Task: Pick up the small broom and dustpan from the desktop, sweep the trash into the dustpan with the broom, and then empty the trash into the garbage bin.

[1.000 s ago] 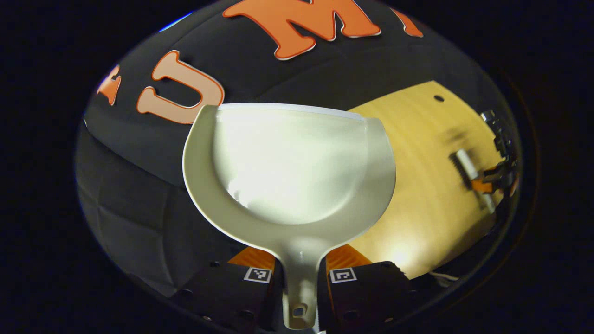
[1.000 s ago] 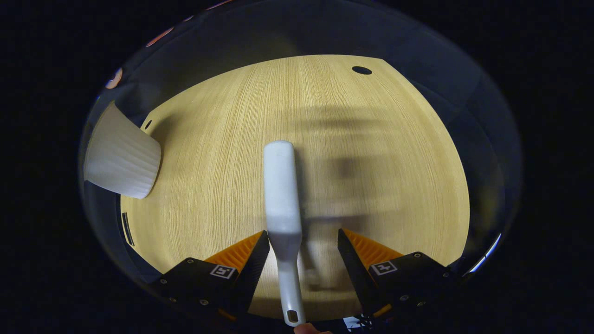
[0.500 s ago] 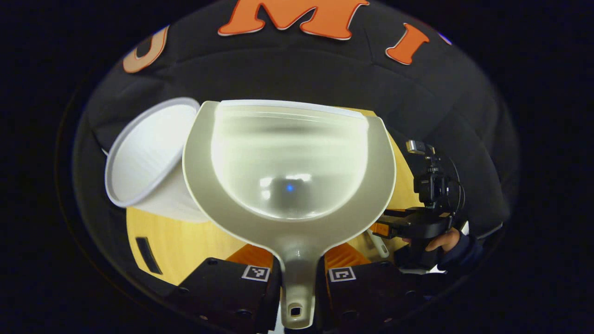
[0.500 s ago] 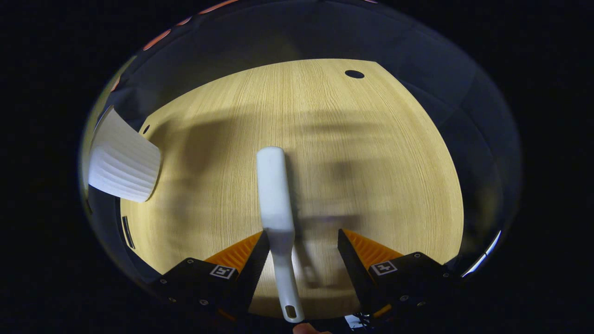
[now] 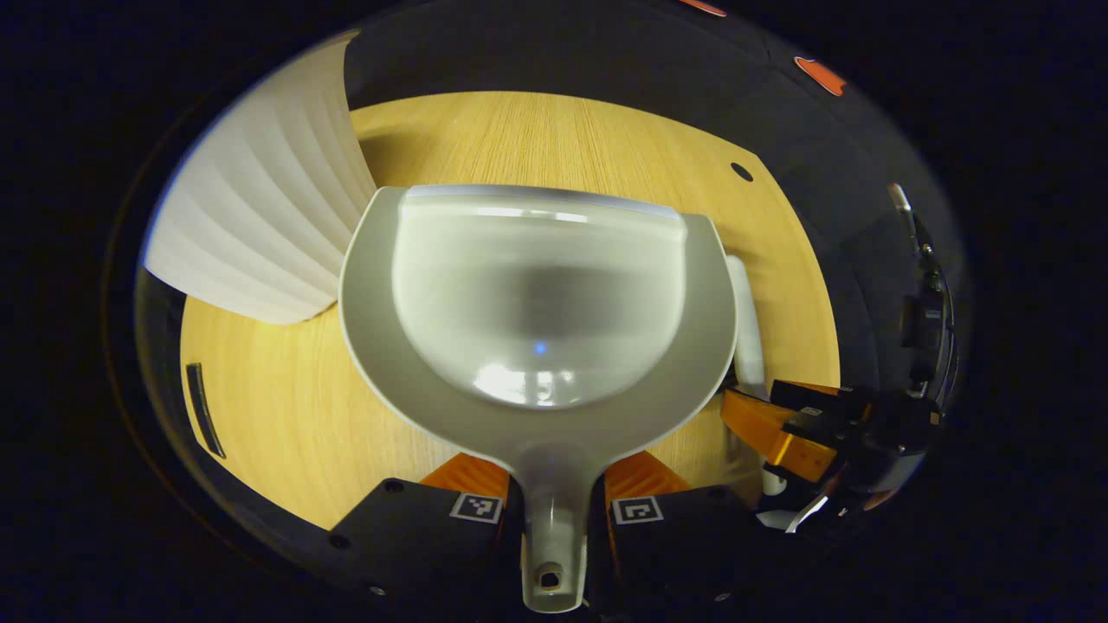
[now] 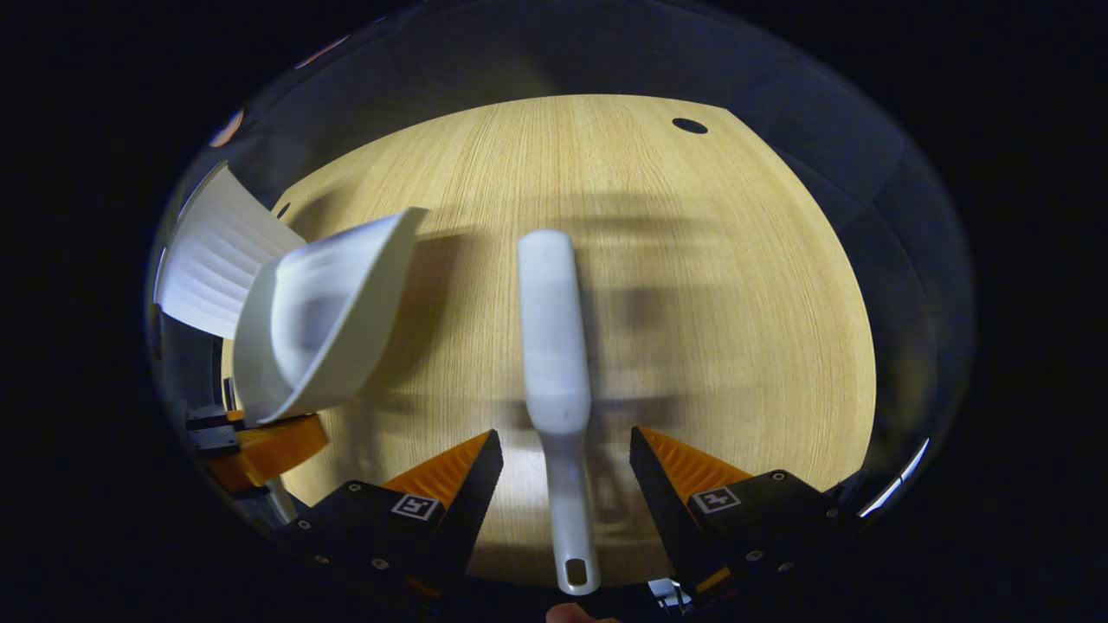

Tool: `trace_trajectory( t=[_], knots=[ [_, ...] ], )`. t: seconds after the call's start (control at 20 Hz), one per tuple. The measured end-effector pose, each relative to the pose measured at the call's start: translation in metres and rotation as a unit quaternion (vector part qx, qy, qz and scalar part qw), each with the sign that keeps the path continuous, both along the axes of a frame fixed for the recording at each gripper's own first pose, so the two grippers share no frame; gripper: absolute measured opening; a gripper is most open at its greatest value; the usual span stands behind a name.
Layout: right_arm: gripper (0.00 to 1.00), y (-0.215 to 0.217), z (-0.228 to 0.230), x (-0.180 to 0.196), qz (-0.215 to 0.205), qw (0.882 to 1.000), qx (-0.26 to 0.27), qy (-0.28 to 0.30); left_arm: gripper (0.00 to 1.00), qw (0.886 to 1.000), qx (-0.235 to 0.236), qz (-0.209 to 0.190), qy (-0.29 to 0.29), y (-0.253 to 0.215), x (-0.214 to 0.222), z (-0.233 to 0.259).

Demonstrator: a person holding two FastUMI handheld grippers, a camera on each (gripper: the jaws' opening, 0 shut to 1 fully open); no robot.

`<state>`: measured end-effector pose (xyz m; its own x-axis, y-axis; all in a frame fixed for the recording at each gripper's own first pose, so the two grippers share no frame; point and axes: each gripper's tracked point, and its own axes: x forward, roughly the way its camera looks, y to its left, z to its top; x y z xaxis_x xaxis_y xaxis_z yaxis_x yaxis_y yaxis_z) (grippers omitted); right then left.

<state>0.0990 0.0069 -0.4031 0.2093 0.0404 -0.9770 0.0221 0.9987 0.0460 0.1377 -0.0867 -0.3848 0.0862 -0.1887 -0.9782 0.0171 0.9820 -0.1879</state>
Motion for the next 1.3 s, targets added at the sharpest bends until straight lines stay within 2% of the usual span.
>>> trace_trajectory(
  t=[0.2,0.4,0.5,0.7,0.75,0.8,0.95,1.1,1.2,1.3],
  knots=[
    [0.90,0.005,-0.003,-0.003,0.006,1.000,-0.002,0.002,0.32,1.000,0.011,-0.003,0.024,-0.001,-0.004,-0.026],
    [0.90,0.000,-0.003,-0.007,0.001,1.000,-0.009,0.001,0.34,0.999,0.012,0.001,0.033,-0.003,0.012,-0.004],
    [0.90,-0.003,-0.001,-0.008,-0.007,1.000,-0.009,0.002,0.36,0.999,0.014,-0.004,0.032,-0.003,0.005,0.002],
    [0.90,-0.005,0.002,-0.007,-0.014,1.000,-0.006,-0.001,0.53,1.000,-0.001,-0.011,0.011,-0.006,0.007,0.003],
    [0.90,-0.005,0.005,-0.006,-0.015,1.000,-0.002,-0.004,0.64,1.000,-0.003,-0.010,0.003,-0.005,0.011,0.004],
    [0.90,-0.008,0.009,-0.005,-0.019,1.000,-0.003,-0.011,0.66,1.000,-0.003,-0.008,-0.007,-0.004,0.014,0.009],
    [0.90,-0.017,0.033,0.001,-0.038,0.998,0.005,-0.043,0.76,0.998,0.001,-0.022,-0.060,-0.002,0.021,0.018],
    [0.90,-0.020,0.062,0.004,-0.057,0.995,0.027,-0.080,0.77,0.990,0.015,-0.032,-0.135,0.003,0.042,0.036],
    [0.90,-0.029,0.092,0.017,-0.070,0.988,0.031,-0.131,0.77,0.977,0.033,-0.035,-0.206,0.007,0.069,0.054],
    [0.90,-0.037,0.129,0.032,-0.079,0.978,0.036,-0.190,0.77,0.958,0.046,-0.023,-0.281,0.012,0.105,0.081]
  ],
)
